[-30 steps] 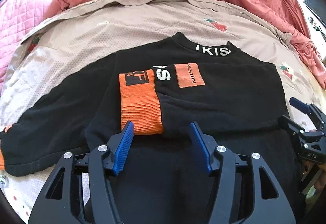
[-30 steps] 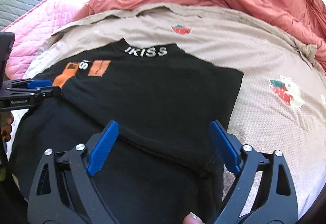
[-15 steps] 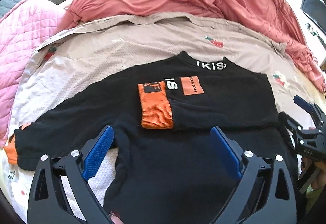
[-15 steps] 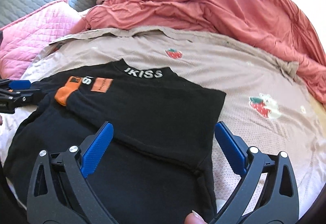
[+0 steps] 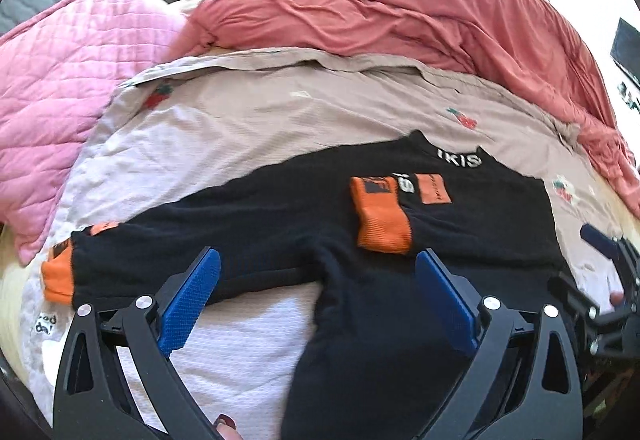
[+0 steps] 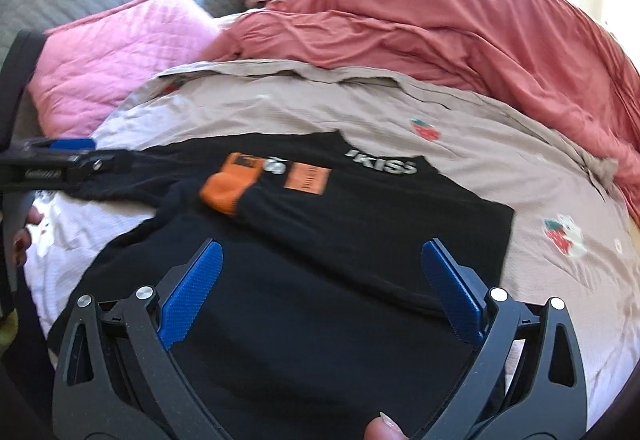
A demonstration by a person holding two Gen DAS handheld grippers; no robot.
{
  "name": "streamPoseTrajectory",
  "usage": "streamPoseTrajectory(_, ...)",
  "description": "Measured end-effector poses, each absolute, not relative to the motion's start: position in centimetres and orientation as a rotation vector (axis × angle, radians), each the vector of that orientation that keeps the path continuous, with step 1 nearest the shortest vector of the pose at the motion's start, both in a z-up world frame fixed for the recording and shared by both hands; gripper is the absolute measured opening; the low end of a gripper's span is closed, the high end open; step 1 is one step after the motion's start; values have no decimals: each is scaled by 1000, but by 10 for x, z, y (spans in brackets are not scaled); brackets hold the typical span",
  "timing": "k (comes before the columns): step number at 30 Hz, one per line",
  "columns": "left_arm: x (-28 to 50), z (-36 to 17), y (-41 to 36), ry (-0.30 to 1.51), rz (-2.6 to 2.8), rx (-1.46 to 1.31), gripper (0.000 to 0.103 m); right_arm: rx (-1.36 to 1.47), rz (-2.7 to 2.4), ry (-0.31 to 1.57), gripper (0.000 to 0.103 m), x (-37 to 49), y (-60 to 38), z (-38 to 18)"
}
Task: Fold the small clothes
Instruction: 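Move the left tool to the orange cuff of the other sleeve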
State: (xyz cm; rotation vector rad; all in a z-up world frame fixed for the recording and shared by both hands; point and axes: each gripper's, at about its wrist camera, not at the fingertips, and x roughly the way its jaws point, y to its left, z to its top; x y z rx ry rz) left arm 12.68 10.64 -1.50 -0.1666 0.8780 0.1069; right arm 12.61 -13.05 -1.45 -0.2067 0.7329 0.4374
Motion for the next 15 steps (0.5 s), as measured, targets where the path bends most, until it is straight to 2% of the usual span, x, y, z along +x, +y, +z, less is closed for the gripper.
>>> streamPoseTrajectory(15, 117, -22, 176, 860, 300, -162, 98, -254, 548, 766, 94, 91, -54, -14)
